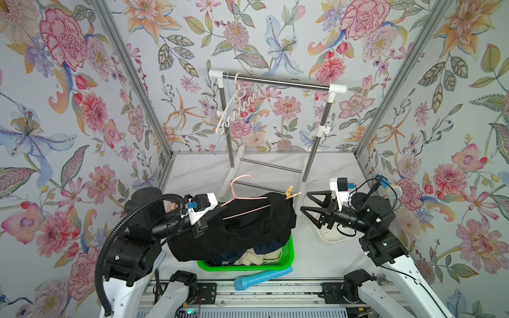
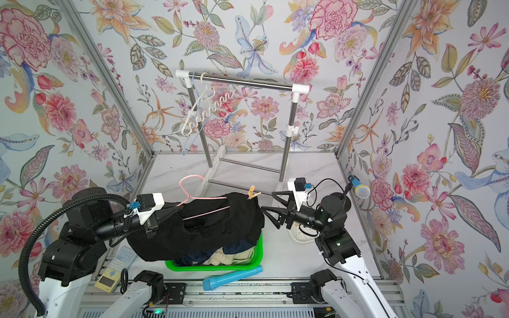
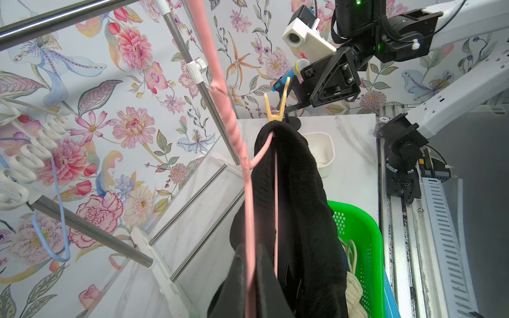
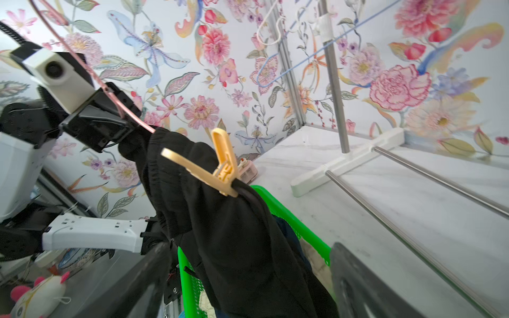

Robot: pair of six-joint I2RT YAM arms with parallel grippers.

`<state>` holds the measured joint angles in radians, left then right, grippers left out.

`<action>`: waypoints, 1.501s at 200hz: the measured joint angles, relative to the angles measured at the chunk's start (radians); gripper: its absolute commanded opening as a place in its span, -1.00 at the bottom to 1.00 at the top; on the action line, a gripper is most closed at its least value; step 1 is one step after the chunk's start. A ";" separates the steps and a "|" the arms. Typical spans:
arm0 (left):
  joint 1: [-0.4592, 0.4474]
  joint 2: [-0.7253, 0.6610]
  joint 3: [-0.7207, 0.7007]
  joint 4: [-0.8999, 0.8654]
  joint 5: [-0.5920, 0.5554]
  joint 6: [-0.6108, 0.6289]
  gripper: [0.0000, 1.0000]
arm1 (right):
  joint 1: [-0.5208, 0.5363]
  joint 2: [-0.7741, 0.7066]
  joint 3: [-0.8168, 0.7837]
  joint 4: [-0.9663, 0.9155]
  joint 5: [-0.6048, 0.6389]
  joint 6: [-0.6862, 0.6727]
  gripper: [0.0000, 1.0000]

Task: Remove the clothespins securing shorts to the hanger
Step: Adjust the shorts in the basket, then remove the clothespin from the hanger.

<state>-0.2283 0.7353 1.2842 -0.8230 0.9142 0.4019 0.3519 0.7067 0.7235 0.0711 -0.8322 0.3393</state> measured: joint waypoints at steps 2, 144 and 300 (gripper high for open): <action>0.000 0.000 -0.001 0.001 0.001 0.000 -1.00 | 0.000 0.003 0.003 0.008 -0.008 -0.002 0.88; 0.000 -0.003 -0.004 0.016 0.078 -0.001 -1.00 | 0.103 0.311 0.194 0.259 -0.260 -0.069 0.31; 0.000 0.018 -0.023 0.048 0.078 -0.051 -1.00 | 0.126 0.350 0.229 0.281 -0.283 -0.090 -0.23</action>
<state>-0.2287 0.7528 1.2610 -0.7753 0.9920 0.3508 0.4774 1.0569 0.9524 0.3523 -1.1156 0.2493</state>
